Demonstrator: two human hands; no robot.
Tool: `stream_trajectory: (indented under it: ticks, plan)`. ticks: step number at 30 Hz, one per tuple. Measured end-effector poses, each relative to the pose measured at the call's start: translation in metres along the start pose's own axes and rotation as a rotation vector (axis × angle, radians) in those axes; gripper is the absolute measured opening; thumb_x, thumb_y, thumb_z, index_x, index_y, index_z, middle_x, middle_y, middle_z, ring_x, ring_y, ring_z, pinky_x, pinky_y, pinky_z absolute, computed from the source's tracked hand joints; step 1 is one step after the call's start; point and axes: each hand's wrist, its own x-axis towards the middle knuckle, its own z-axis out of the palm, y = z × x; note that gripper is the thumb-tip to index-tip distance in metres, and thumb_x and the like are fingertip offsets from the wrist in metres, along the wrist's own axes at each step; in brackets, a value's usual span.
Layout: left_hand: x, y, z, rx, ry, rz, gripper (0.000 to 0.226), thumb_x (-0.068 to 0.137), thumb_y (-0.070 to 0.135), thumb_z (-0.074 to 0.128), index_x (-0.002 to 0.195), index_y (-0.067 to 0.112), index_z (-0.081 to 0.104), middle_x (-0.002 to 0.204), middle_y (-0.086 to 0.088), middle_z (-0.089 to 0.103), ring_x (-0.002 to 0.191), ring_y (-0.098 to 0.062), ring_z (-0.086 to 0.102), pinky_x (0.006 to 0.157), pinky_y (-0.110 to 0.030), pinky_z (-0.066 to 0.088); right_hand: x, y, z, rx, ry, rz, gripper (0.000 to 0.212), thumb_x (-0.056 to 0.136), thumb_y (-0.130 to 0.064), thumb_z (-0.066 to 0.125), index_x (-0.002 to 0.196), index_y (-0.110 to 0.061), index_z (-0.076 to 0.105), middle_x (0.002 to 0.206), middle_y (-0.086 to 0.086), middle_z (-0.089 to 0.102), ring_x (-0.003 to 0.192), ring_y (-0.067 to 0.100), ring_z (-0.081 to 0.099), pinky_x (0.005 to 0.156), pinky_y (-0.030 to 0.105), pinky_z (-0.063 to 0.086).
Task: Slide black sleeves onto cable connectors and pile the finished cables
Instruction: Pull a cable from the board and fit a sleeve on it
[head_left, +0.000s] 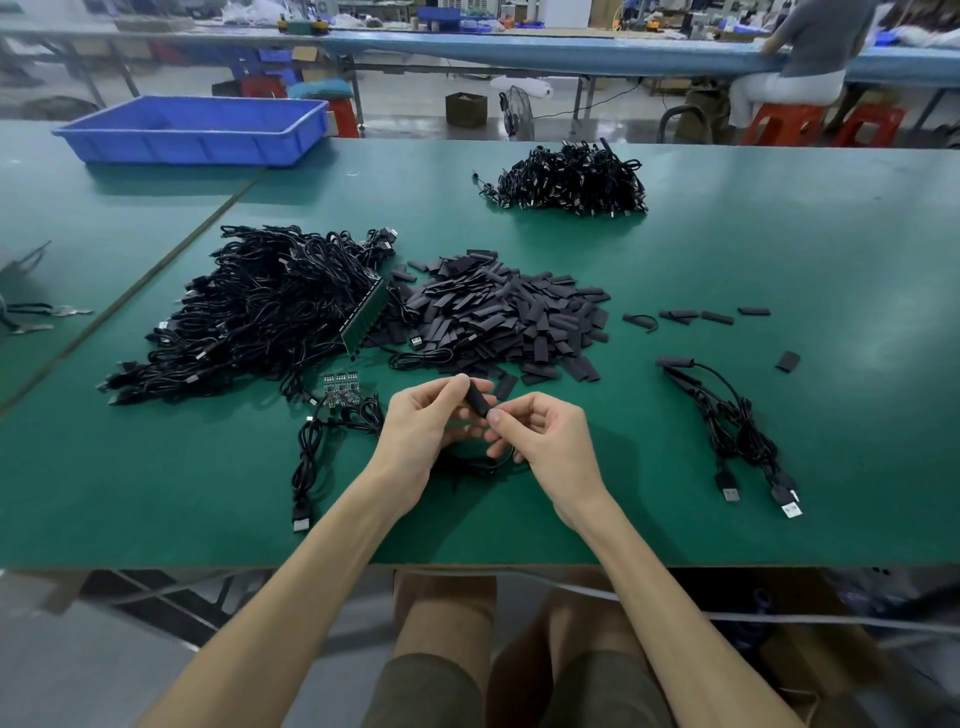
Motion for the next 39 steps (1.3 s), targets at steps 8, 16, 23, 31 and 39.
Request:
stream_trajectory:
  ticks: [8, 16, 23, 31, 39]
  plan:
    - [-0.003, 0.001, 0.002, -0.004, 0.068, 0.046, 0.026, 0.103, 0.021, 0.057, 0.099, 0.008, 0.078, 0.097, -0.013, 0.077, 0.078, -0.018, 0.071, 0.066, -0.023, 0.056, -0.001, 0.000, 0.001, 0.001, -0.003, -0.002, 0.007, 0.095, -0.015, 0.074, 0.092, -0.009, 0.072, 0.077, 0.006, 0.077, 0.063, 0.017, 0.073, 0.056, 0.020, 0.048]
    - [0.008, 0.028, -0.007, -0.100, 0.089, 0.097, 0.031, 0.103, 0.030, 0.057, 0.110, 0.005, 0.075, 0.106, -0.013, 0.076, 0.075, -0.017, 0.068, 0.073, -0.026, 0.057, 0.002, 0.002, 0.005, -0.216, -0.108, -0.053, 0.012, 0.098, -0.029, 0.071, 0.104, -0.020, 0.076, 0.094, -0.007, 0.077, 0.090, 0.005, 0.069, 0.083, 0.024, 0.054]
    - [0.008, 0.028, -0.008, 0.071, -0.088, 0.083, 0.024, 0.101, 0.021, 0.062, 0.118, 0.008, 0.072, 0.109, -0.013, 0.075, 0.090, -0.019, 0.070, 0.085, -0.035, 0.060, 0.001, 0.001, 0.003, -0.035, 0.021, -0.032, 0.032, 0.109, -0.027, 0.052, 0.086, -0.013, 0.069, 0.076, 0.008, 0.076, 0.063, 0.023, 0.063, 0.056, 0.030, 0.042]
    - [0.000, 0.020, -0.002, 0.464, -0.195, 0.078, 0.019, 0.099, 0.023, 0.064, 0.112, 0.015, 0.076, 0.098, -0.002, 0.078, 0.087, -0.017, 0.072, 0.082, -0.033, 0.060, -0.001, -0.003, -0.001, 0.165, 0.117, -0.036, 0.023, 0.106, -0.018, 0.058, 0.088, -0.009, 0.068, 0.068, 0.004, 0.069, 0.056, 0.009, 0.058, 0.052, 0.013, 0.042]
    - [-0.003, 0.028, 0.010, 0.939, -0.476, 0.216, 0.023, 0.095, 0.028, 0.070, 0.073, 0.026, 0.069, 0.055, 0.017, 0.055, 0.050, -0.002, 0.047, 0.053, -0.014, 0.035, -0.002, -0.009, -0.003, 0.262, 0.227, -0.012, 0.026, 0.108, -0.026, 0.055, 0.092, -0.009, 0.068, 0.070, 0.002, 0.065, 0.060, 0.010, 0.055, 0.057, 0.020, 0.043]
